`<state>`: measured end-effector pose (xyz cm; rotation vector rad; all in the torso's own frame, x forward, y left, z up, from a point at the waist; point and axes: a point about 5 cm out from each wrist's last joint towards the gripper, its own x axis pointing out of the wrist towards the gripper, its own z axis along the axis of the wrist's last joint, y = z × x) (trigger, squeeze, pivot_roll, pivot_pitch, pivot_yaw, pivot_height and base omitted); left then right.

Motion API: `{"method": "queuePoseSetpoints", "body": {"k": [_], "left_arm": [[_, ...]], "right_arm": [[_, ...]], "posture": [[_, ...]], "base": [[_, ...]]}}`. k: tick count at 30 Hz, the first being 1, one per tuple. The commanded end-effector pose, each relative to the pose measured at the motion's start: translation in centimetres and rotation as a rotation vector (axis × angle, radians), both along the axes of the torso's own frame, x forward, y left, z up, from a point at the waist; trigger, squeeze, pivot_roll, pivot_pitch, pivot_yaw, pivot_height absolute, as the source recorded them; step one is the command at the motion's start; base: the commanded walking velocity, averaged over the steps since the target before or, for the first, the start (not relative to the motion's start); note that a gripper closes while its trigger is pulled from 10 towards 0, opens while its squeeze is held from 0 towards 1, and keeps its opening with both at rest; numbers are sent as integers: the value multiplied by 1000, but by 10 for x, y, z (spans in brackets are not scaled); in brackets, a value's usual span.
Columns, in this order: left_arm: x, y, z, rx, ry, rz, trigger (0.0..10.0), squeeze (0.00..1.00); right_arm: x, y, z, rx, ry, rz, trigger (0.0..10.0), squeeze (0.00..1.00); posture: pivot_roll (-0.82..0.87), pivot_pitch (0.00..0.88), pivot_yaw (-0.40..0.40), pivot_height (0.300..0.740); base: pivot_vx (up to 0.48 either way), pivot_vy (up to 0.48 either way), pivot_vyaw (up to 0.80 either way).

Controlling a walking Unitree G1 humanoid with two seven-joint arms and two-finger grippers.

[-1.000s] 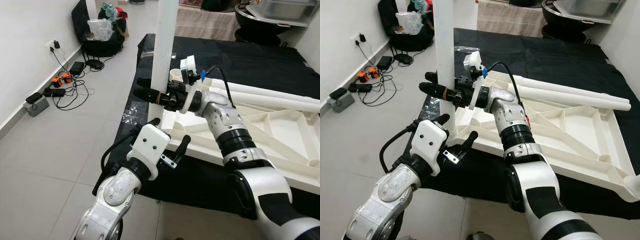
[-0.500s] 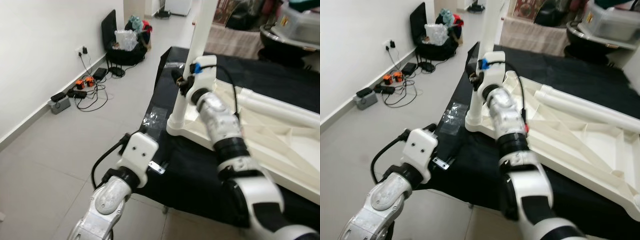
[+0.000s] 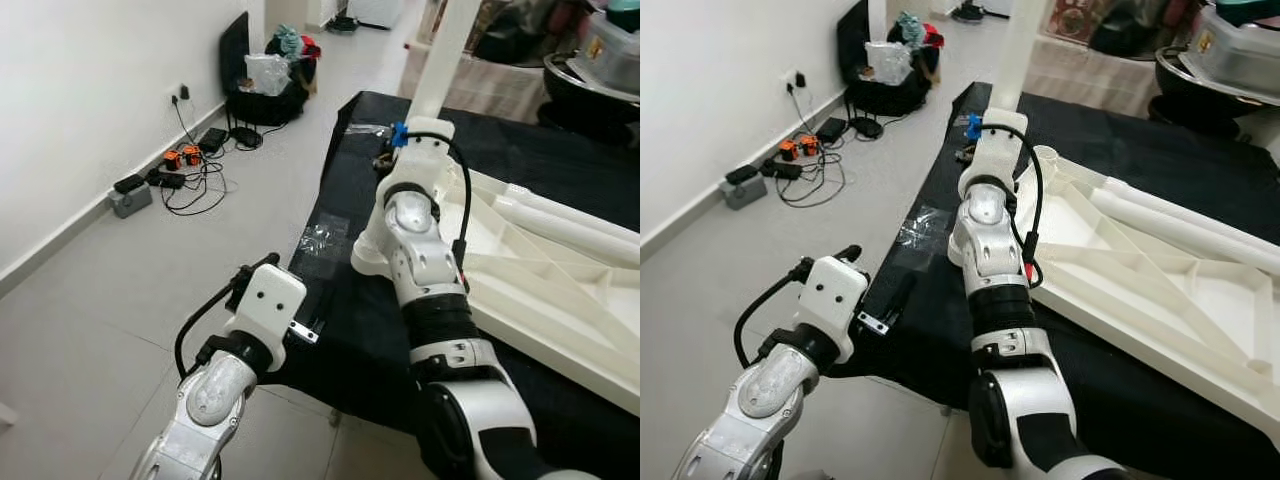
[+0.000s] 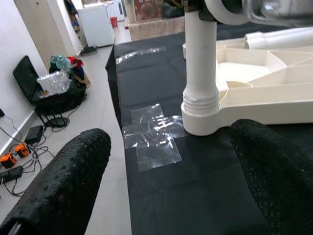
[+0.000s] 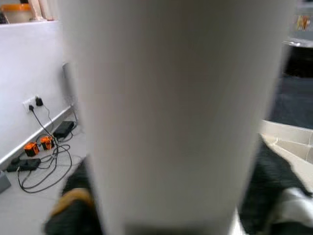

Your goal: Building children table

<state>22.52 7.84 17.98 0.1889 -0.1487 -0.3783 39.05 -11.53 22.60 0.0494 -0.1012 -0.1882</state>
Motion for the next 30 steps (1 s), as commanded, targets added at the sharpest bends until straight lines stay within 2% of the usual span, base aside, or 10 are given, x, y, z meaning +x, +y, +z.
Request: {"method": "queuePoseSetpoints", "body": {"k": [1, 2, 3, 12, 16, 17, 21, 23, 24, 30], "left_arm": [[-1, -2, 0, 0, -5, -6, 10000, 0], [-1, -2, 0, -1, -6, -7, 10000, 0], [-1, -3, 0, -2, -6, -8, 10000, 0], [-1, -4, 0, -8, -7, -14, 10000, 0], [-1, -5, 1, -10, -11, -18, 10000, 0], [0, -6, 2, -14, -14, -25, 10000, 0], [0, -7, 3, -16, -16, -27, 10000, 0], [0, -8, 5, -17, -23, -31, 10000, 0], [0, -7, 5, -16, -26, -29, 10000, 0], [0, -4, 6, -11, -29, -20, 10000, 0]], "right_arm": [[0, -15, -6, -9, 8, -37, 10000, 1000], [0, -17, -5, -16, 2, -40, 10000, 1000], [0, -18, -4, -29, -8, -18, 10000, 0], [-1, -23, -20, -87, 3, 230, 10000, 0], [-5, -26, -37, -89, 43, 532, 10000, 0], [-7, -29, -42, -148, 70, 675, 10000, 0], [-7, -30, -43, -188, 80, 698, 10000, 0], [-10, -25, -50, -254, 136, 856, 10000, 0], [-14, -21, -54, -243, 164, 962, 10000, 0], [-23, -16, -54, -168, 174, 1163, 10000, 0]], "posture": [[75, 84, -101, 740], [74, 85, -103, 740], [73, 87, -102, 740], [69, 88, -102, 740], [68, 88, -101, 740], [62, 88, -96, 740], [62, 88, -96, 740], [73, 85, -102, 740], [80, 84, -103, 740], [85, 83, -102, 740]], "base": [[0, 0, 0], [0, 0, 0], [0, 0, 0], [0, 0, 0], [0, 0, 0], [0, 0, 0], [0, 0, 0], [0, 0, 0], [0, 0, 0], [0, 0, 0]]}}
